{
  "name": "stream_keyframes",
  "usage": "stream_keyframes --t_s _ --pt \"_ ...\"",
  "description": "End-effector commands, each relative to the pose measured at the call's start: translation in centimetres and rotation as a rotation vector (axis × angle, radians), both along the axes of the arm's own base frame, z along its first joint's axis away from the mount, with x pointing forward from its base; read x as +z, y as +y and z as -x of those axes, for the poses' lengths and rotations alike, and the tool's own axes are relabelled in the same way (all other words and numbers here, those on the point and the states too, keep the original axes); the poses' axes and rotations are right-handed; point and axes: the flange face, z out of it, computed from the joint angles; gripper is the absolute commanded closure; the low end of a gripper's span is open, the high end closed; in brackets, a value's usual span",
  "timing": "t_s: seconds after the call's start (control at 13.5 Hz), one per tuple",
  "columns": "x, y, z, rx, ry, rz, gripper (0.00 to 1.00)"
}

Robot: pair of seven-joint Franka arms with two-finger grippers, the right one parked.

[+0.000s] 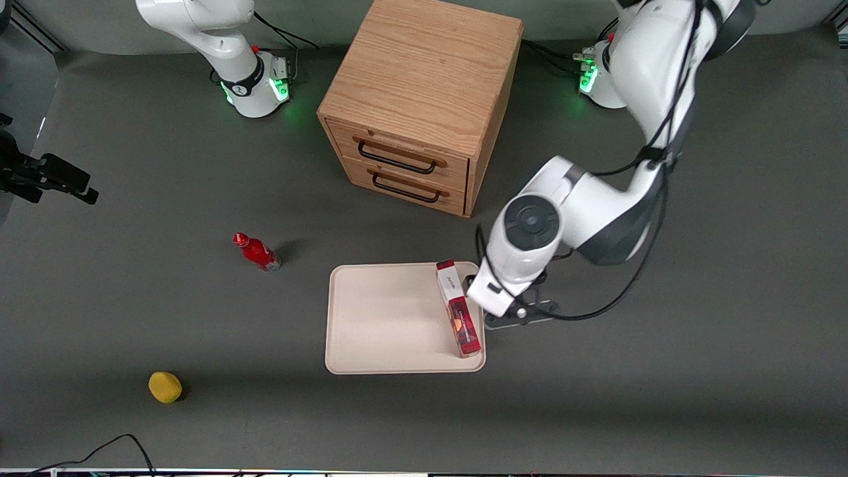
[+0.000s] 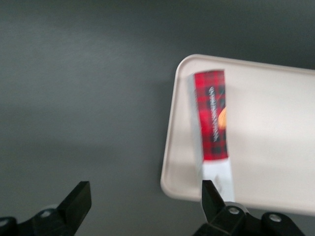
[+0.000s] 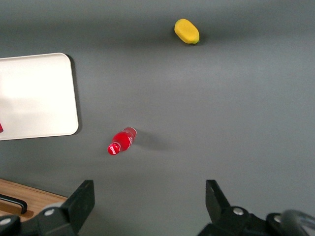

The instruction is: Place red cookie box on tray

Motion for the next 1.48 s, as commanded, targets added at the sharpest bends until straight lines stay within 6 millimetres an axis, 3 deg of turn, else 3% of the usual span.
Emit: stream_keyframes --t_s 0.0,0.22,0.3,0.59,0.81,0.89,1.19,1.33,1.41 --pt "3.1 5.3 4.6 -0.069 0.027 -0.052 0.0" --pt "5.9 10.5 7.3 -0.118 0.074 -0.105 0.0" --pt "6.8 13.8 7.6 -0.15 0.109 -0.133 0.0" --pt "9.9 23.7 10.4 -0.231 0.106 -0.113 0.0" --pt "12.1 32.7 11.0 -0.328 0.104 -0.059 0.0" --pt "12.7 34.7 11.3 -0.333 0.105 -0.05 0.0" --pt "17.6 36.9 12.5 -0.302 0.064 -0.055 0.0" --pt "20.0 36.7 12.3 -0.301 0.045 -0.058 0.0" --pt "20.2 36.4 12.1 -0.303 0.045 -0.059 0.0"
